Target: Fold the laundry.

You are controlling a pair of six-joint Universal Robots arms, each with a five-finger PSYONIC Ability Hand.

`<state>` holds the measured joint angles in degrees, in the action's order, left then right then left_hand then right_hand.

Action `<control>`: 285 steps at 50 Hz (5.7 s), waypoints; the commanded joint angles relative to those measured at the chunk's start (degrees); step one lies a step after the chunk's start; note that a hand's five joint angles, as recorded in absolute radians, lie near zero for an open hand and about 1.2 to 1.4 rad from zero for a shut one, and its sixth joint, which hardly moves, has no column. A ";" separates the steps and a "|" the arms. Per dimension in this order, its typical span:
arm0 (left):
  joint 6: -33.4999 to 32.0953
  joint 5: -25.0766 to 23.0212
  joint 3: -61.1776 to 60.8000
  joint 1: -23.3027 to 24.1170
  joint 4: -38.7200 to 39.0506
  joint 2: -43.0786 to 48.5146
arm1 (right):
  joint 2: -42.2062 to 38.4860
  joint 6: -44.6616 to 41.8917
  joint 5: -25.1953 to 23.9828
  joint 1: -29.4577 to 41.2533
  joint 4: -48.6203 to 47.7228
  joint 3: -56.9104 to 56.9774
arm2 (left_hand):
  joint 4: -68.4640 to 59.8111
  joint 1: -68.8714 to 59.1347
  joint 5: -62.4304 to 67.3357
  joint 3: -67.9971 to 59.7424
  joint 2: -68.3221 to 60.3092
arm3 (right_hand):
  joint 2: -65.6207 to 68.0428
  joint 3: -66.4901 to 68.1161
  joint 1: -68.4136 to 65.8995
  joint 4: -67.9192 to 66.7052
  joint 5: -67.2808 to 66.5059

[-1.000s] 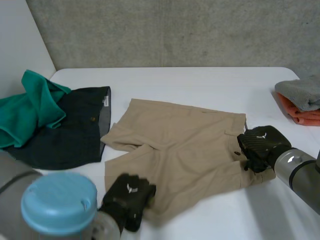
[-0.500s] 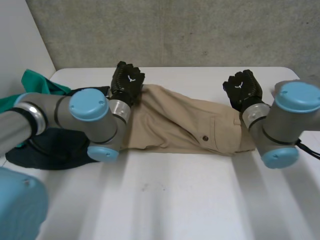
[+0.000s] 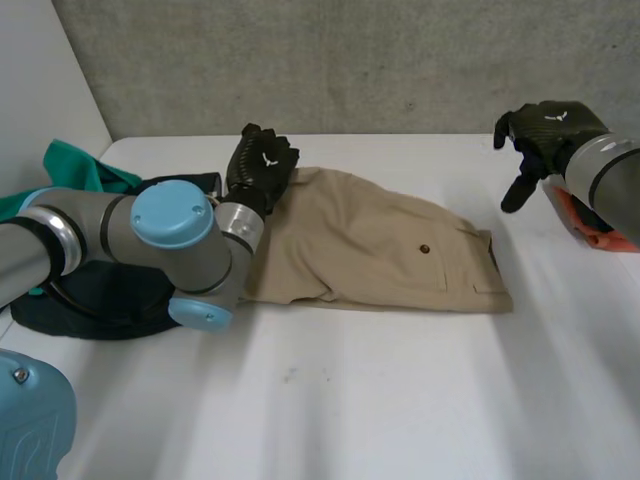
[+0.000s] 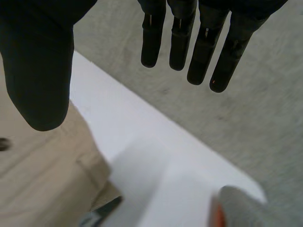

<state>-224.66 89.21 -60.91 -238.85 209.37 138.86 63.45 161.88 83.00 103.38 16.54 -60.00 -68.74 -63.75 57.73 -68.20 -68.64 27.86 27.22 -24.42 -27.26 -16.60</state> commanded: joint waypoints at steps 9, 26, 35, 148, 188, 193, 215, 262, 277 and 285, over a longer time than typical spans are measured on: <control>-0.08 -1.05 2.19 0.06 2.18 2.29 | -15.54 9.77 -3.02 0.33 0.42 7.70 | -11.26 -16.25 12.27 -11.80 -11.36 | -1.30 -0.65 -2.14 0.70 0.04; -0.78 -5.80 17.66 -0.91 0.60 14.33 | -34.44 9.94 -0.21 2.00 -9.60 23.61 | -11.26 -16.25 12.27 -11.80 -11.36 | 6.76 7.40 -10.20 -7.36 -8.02; -0.78 -5.89 22.23 -1.97 0.25 18.46 | -38.93 7.58 6.37 2.00 -9.34 28.18 | -11.26 -16.25 12.27 -11.80 -11.36 | 41.75 42.39 -45.19 -42.35 -43.01; 19.52 0.70 -18.91 -0.47 -0.89 -24.43 | 1.04 -6.72 -15.08 16.94 -35.79 -24.11 | 57.51 52.52 -56.51 56.98 57.42 | -17.86 -17.22 14.42 17.26 16.60; 24.53 3.16 20.31 9.28 -36.75 11.53 | -20.58 -4.47 -8.12 4.46 -5.12 2.26 | 48.59 43.60 -47.59 48.06 48.50 | -17.86 -17.22 14.42 17.26 16.60; 25.23 0.53 17.76 9.46 -36.31 5.21 | -14.33 -4.03 -8.03 4.46 -8.36 -1.25 | 50.61 45.62 -49.60 50.07 50.51 | -17.86 -17.22 14.42 17.26 16.60; 27.61 -30.15 -20.11 5.07 -28.58 -33.12 | -5.26 -6.31 -6.54 14.21 -44.21 -38.79 | 56.17 51.18 -55.16 55.63 56.07 | -17.86 -17.22 14.42 17.26 16.60; 27.61 -28.13 -21.18 1.37 -27.08 -37.96 | -14.59 -8.86 -11.89 -4.06 -44.23 -1.44 | 56.00 51.01 -54.99 55.46 55.90 | 52.14 52.78 -55.58 -52.74 -53.40; 27.61 -28.04 -21.53 1.29 -27.08 -38.14 | -25.39 -3.15 -24.28 -24.27 -53.45 14.04 | 55.83 50.84 -54.82 55.29 55.73 | 52.14 52.78 -55.58 -52.74 -53.40; 27.61 -28.04 -21.53 1.29 -27.08 -38.05 | -33.03 -1.13 -33.07 -34.29 -61.01 13.07 | 55.83 50.84 -54.82 55.29 55.73 | 52.14 52.78 -55.58 -52.74 -53.40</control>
<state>-197.05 61.11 -82.44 -237.57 182.28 100.74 34.93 159.69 54.70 74.74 -40.73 -45.95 -13.58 -14.22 3.09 -14.18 -13.72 66.45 66.83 -49.25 -68.20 -51.20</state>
